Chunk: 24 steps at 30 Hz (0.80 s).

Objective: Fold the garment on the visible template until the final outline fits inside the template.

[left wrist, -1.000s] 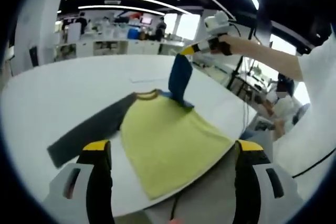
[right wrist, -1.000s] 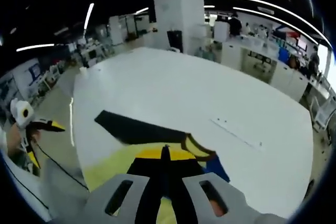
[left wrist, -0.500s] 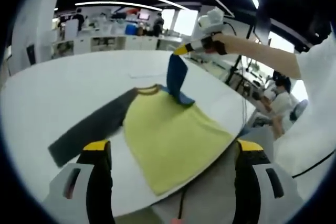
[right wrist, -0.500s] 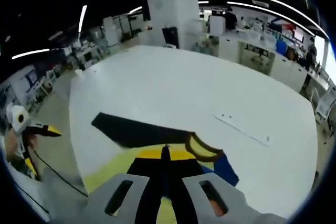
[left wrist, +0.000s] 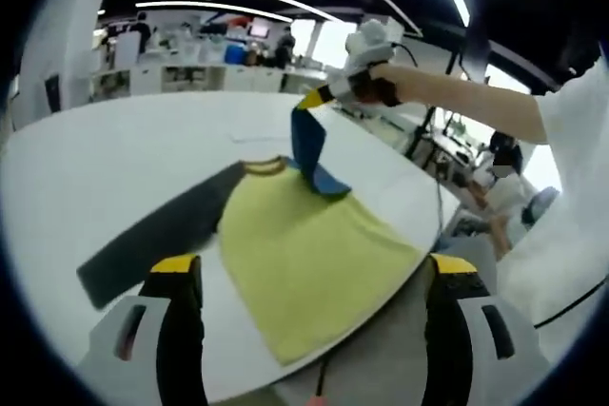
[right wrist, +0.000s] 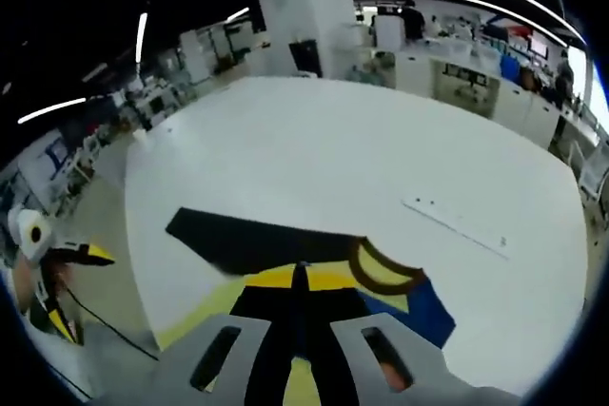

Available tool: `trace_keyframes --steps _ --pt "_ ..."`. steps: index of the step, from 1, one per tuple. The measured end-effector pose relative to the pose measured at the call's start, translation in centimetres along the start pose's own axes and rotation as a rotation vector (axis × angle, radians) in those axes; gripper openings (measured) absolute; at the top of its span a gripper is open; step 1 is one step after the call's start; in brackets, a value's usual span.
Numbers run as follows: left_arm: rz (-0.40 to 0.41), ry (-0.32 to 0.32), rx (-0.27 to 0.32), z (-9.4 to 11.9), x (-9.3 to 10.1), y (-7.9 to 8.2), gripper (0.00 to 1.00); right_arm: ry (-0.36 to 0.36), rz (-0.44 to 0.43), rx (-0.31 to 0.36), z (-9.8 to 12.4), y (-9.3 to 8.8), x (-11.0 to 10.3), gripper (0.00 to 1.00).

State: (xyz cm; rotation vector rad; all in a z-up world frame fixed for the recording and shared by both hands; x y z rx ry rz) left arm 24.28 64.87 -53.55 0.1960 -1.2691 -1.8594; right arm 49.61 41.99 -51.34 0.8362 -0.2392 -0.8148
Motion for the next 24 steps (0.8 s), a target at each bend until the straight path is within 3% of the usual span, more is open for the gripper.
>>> trace_keyframes --steps 10,24 --pt "0.04 0.021 -0.009 0.1 -1.6 -0.9 0.94 -0.017 -0.073 -0.033 -2.6 -0.5 0.1 0.02" --pt "0.022 0.008 -0.022 -1.2 -2.4 -0.5 0.93 -0.054 -0.121 -0.084 -5.8 -2.3 -0.8 0.02"
Point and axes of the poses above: the point that each gripper's makers call its tool centre point, and the gripper's own axes: z roughly backward along the fingers, x roughly to its right, y roughly out of its top, the point moved 8 cm from there along z, roughly backward along the fingers, and after that the axes turned 4 degrees about -y, right-handed, at the moved point
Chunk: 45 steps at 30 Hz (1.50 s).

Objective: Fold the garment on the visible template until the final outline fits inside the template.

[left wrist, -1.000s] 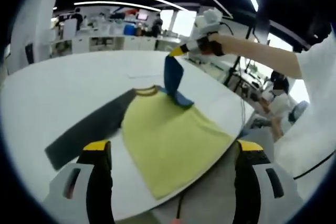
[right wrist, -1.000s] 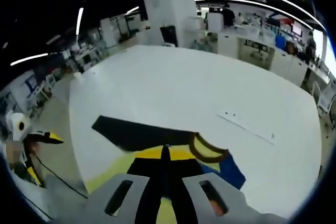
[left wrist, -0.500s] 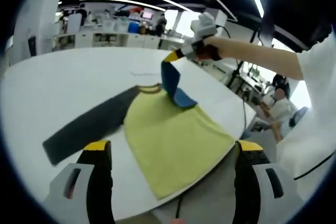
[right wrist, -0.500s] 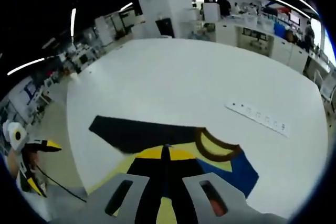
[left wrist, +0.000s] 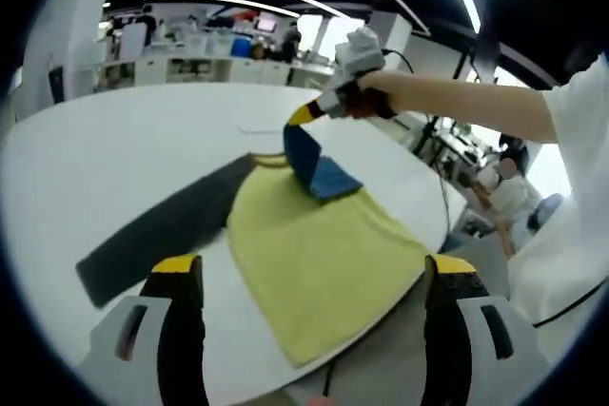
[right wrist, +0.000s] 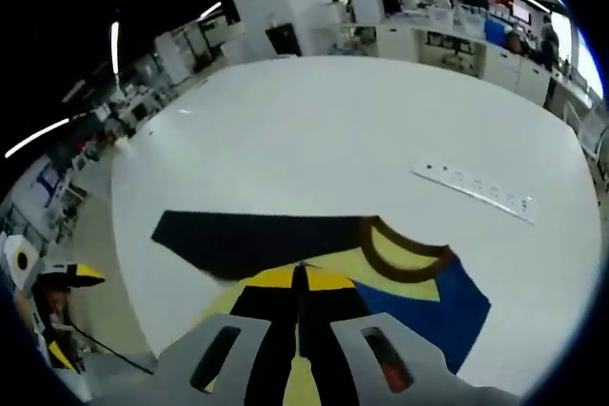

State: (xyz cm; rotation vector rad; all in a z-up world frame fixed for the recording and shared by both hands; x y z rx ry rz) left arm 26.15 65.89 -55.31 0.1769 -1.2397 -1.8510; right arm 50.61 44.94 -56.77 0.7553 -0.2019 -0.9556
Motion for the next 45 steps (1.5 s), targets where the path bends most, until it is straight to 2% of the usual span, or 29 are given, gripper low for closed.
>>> trace_keyframes --steps 14,24,31,36,41,45 --pt "0.021 0.001 -0.009 -0.2 -0.9 -0.6 0.93 -0.002 -0.061 -0.033 -3.2 -1.1 -1.5 0.02" --pt "0.027 0.004 -0.02 -0.7 -1.3 -1.0 0.93 0.007 -0.145 -0.048 -5.1 -1.9 -3.5 0.02" --pt "0.036 0.0 -0.019 -1.0 -1.5 -1.2 0.93 0.012 -0.153 -0.072 -6.2 -2.6 -4.5 0.02" --pt "0.036 0.0 -0.025 -0.9 -1.8 -1.3 0.93 0.015 -0.217 -0.077 -6.9 -2.9 -4.7 0.02" --pt "0.039 0.0 -0.026 -1.0 -2.1 -1.3 0.93 0.006 -0.232 -0.09 -7.7 -3.2 -4.8 0.02" --pt "0.039 -0.004 -0.029 -1.0 -2.2 -1.4 0.93 0.006 -0.281 -0.087 -8.1 -3.4 -4.8 0.02"
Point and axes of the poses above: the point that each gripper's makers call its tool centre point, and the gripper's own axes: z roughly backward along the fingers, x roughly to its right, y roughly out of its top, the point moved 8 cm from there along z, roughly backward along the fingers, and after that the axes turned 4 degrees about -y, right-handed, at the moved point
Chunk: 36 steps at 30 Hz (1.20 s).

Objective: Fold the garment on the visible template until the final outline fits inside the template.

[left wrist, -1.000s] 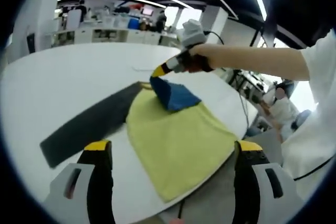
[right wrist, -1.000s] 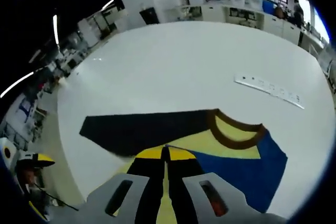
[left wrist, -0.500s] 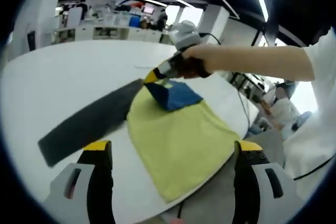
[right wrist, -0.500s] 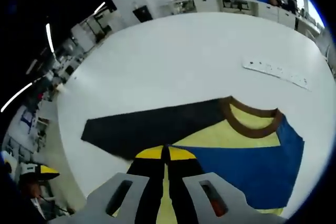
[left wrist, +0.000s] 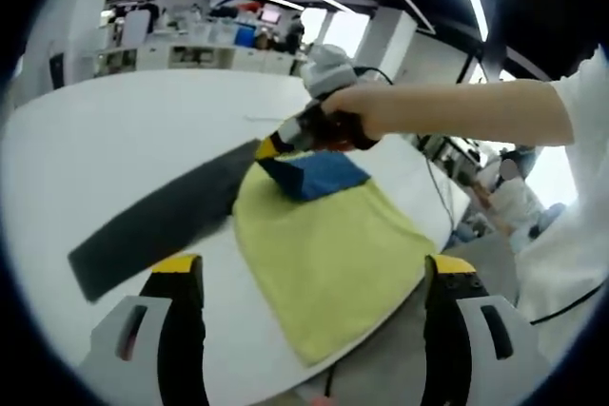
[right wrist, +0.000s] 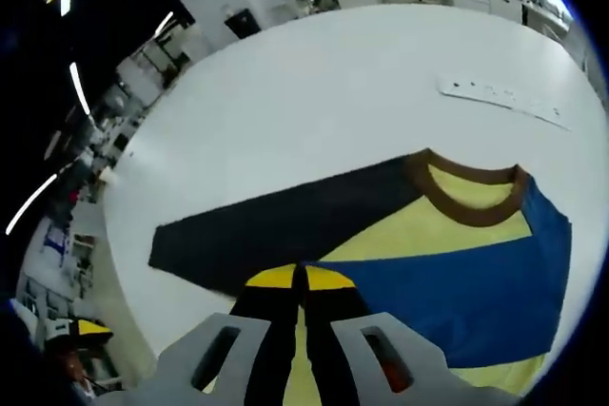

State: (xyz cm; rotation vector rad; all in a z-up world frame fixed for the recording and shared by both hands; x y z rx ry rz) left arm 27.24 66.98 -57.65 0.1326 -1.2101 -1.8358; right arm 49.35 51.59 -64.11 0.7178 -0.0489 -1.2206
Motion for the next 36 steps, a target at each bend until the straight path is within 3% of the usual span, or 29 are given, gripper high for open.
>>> trace_keyframes --steps 14,36 --pt "-0.002 0.007 -0.021 -0.2 -0.8 -0.5 0.93 0.012 -0.089 -0.002 -1.6 -0.7 -0.2 0.02" --pt "0.02 0.009 -0.031 -0.6 -1.8 -1.2 0.93 0.015 -0.145 -0.017 -3.5 -1.5 0.1 0.02"
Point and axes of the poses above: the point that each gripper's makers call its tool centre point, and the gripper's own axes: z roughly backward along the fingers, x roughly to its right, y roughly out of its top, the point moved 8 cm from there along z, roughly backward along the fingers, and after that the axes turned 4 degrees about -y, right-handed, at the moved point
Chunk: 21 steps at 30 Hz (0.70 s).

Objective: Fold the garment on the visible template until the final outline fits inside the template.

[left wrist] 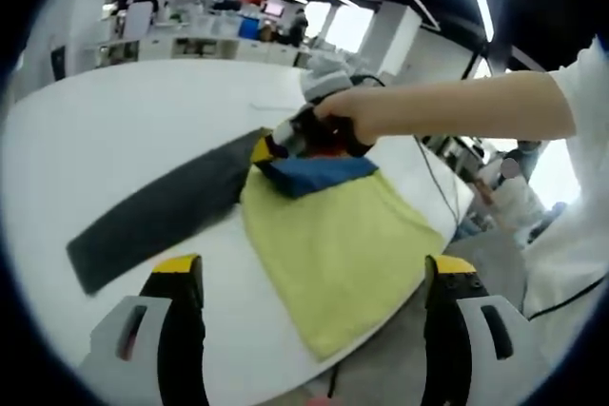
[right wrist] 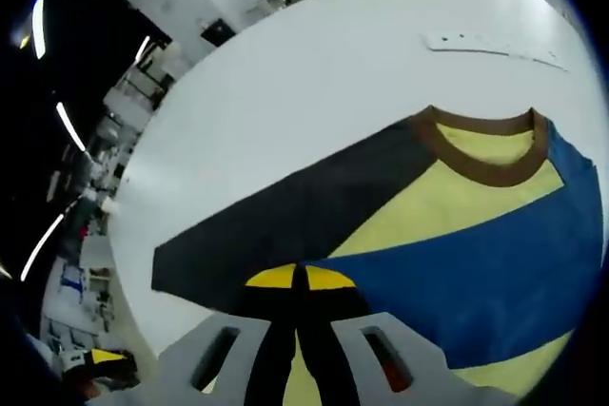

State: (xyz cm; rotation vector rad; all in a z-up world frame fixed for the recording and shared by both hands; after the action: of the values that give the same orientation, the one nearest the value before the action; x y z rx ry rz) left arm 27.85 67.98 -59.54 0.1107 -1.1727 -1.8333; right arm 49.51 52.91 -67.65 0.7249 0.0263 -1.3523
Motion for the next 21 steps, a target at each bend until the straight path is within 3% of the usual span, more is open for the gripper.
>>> trace_keyframes --steps 21 --pt "0.019 0.0 -0.021 -0.6 -0.7 -0.5 0.93 -0.013 0.013 -0.025 -1.8 -0.5 0.5 0.02"
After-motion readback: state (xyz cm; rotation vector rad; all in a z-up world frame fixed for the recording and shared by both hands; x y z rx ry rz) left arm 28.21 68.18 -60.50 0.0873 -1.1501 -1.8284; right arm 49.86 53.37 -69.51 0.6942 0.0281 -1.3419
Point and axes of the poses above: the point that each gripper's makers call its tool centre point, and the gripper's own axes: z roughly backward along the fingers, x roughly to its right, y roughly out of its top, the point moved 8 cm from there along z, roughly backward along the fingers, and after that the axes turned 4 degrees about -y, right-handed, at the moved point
